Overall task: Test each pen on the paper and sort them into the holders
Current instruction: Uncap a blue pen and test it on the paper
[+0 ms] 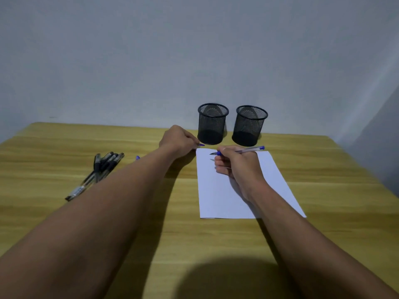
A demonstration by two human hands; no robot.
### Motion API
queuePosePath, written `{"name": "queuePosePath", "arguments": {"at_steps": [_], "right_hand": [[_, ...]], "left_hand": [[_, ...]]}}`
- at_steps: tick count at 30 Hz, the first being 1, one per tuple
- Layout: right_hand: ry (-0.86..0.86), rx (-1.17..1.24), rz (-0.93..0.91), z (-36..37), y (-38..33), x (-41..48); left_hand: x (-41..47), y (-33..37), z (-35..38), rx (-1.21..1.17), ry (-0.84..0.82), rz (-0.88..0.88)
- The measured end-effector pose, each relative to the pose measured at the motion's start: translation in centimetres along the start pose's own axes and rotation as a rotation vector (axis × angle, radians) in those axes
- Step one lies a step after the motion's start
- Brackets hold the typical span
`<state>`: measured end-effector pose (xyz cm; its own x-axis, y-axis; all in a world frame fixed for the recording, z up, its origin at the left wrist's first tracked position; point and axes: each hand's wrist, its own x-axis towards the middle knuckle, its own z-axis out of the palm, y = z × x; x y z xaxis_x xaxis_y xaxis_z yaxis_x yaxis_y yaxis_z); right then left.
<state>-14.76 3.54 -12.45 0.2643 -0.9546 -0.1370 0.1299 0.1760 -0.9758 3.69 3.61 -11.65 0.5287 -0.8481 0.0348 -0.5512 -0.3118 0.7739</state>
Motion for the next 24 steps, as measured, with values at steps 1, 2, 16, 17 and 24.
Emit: {"name": "queuePosePath", "arguments": {"at_steps": [1,2,16,17,24], "right_hand": [[0.003,-0.001,-0.002,-0.1,0.1,0.0],[0.002,-0.001,-0.005,-0.2,0.1,0.0],[0.026,-0.188,-0.031,-0.5,-0.6,-0.5],[0.03,-0.25,-0.058,-0.4,-0.7,-0.2],[-0.025,-0.428,-0.211,1.6,-0.5,2.6]], "left_hand": [[0.0,0.1,0.1,0.017,0.0,0.008],[-0.1,0.2,0.1,0.035,0.002,0.014],[-9.7,-2.1,0.0,0.492,-0.002,0.308],[-9.7,-2.2,0.1,0.486,0.001,0.306],[-9.4,-3.3,1.0,0.551,-0.035,0.291]]}}
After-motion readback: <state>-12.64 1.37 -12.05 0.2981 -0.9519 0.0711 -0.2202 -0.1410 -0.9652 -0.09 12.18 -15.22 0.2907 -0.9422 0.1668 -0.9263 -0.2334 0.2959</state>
